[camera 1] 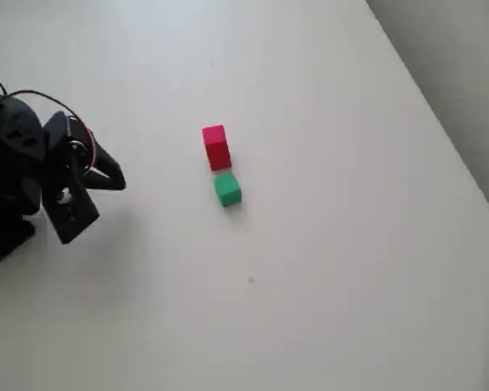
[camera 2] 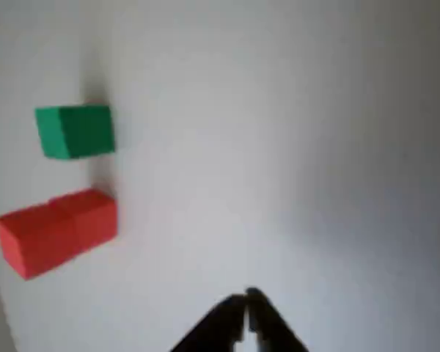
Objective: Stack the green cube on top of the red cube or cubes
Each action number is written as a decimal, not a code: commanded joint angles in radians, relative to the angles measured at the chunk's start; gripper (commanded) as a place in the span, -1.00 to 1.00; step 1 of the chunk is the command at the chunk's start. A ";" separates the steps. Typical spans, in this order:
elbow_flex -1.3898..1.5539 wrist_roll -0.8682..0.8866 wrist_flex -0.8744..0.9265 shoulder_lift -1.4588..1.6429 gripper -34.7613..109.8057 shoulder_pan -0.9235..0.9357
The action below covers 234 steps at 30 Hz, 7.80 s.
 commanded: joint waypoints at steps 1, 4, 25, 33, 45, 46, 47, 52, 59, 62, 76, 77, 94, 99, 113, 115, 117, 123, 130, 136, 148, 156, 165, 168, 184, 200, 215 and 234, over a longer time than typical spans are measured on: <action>-0.003 -0.002 -0.005 0.011 -0.54 -0.002; -0.003 -0.002 -0.005 0.011 -0.54 -0.002; -0.003 -0.002 -0.005 0.011 -0.54 -0.002; -0.003 -0.002 -0.005 0.011 -0.54 -0.002; -0.003 -0.002 -0.005 0.011 -0.54 -0.002; -0.003 -0.002 -0.005 0.011 -0.54 -0.002; -0.003 -0.002 -0.005 0.011 -0.54 -0.002; -0.003 -0.002 -0.005 0.011 -0.54 -0.002; -0.003 -0.002 -0.005 0.011 -0.54 -0.002; 0.031 -0.282 -0.075 0.011 -0.54 0.008; -0.189 -0.219 -0.204 -0.247 -0.24 0.041; -0.253 -0.204 -0.235 -0.374 -0.24 0.048; -1.209 -0.114 -0.115 -1.569 -0.23 0.078; -1.310 -0.106 -0.107 -1.720 -0.18 0.061; -1.425 -0.112 -0.137 -1.927 -0.18 0.063; -1.434 -0.114 -0.141 -1.947 -0.20 0.064; -1.445 -0.114 -0.146 -1.967 -0.22 0.067; -1.482 -0.114 -0.138 -1.993 -0.42 0.075; -1.557 -0.117 -0.044 -1.963 -0.54 0.067; -1.631 -0.103 0.091 -1.852 -0.54 0.038; -1.855 0.018 0.365 -1.755 -0.54 -0.071; -1.855 0.135 0.374 -1.804 -0.54 -0.109; -1.865 0.212 0.362 -1.848 -0.54 -0.161; -1.878 0.229 0.362 -1.868 -0.54 -0.176; -1.893 0.229 0.316 -1.963 -0.54 -0.169; -1.901 0.210 0.310 -1.990 -0.41 -0.153; -1.907 0.184 0.319 -2.002 -0.21 -0.149; -1.962 0.153 0.465 -1.663 -0.20 -0.173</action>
